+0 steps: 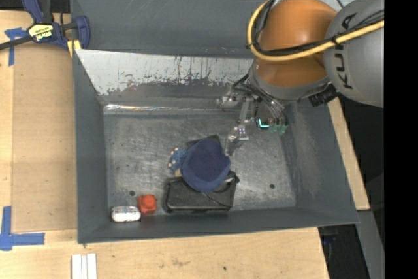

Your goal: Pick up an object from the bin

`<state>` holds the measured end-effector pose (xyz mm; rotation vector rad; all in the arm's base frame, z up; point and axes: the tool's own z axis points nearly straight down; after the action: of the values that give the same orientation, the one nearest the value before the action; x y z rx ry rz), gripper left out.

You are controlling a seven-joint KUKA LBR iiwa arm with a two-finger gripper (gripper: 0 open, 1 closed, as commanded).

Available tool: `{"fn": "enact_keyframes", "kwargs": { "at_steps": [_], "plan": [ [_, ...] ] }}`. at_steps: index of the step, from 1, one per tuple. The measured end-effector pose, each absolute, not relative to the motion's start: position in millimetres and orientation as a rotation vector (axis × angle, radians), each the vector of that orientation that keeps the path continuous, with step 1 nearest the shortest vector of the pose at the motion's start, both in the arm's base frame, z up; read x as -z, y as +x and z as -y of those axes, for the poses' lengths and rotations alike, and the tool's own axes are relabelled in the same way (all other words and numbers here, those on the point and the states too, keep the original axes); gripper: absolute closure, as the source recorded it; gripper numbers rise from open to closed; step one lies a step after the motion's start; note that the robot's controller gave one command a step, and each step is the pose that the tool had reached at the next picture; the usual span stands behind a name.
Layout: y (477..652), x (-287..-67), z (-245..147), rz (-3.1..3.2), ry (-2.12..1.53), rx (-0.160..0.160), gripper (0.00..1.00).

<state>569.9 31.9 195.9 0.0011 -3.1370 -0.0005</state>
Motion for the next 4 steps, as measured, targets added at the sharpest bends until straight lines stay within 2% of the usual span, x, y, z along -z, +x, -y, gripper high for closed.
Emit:
{"fn": "enact_keyframes", "kwargs": {
  "at_steps": [1,3,4],
  "plan": [
    [562.9,-92.3,-44.8,3.162,0.12,-0.006,0.0],
    [565.2,-117.6,-50.7,3.142,0.29,-0.003,0.0],
    [571.6,-81.0,-46.9,3.128,0.384,0.001,0.0]
  ]
}}
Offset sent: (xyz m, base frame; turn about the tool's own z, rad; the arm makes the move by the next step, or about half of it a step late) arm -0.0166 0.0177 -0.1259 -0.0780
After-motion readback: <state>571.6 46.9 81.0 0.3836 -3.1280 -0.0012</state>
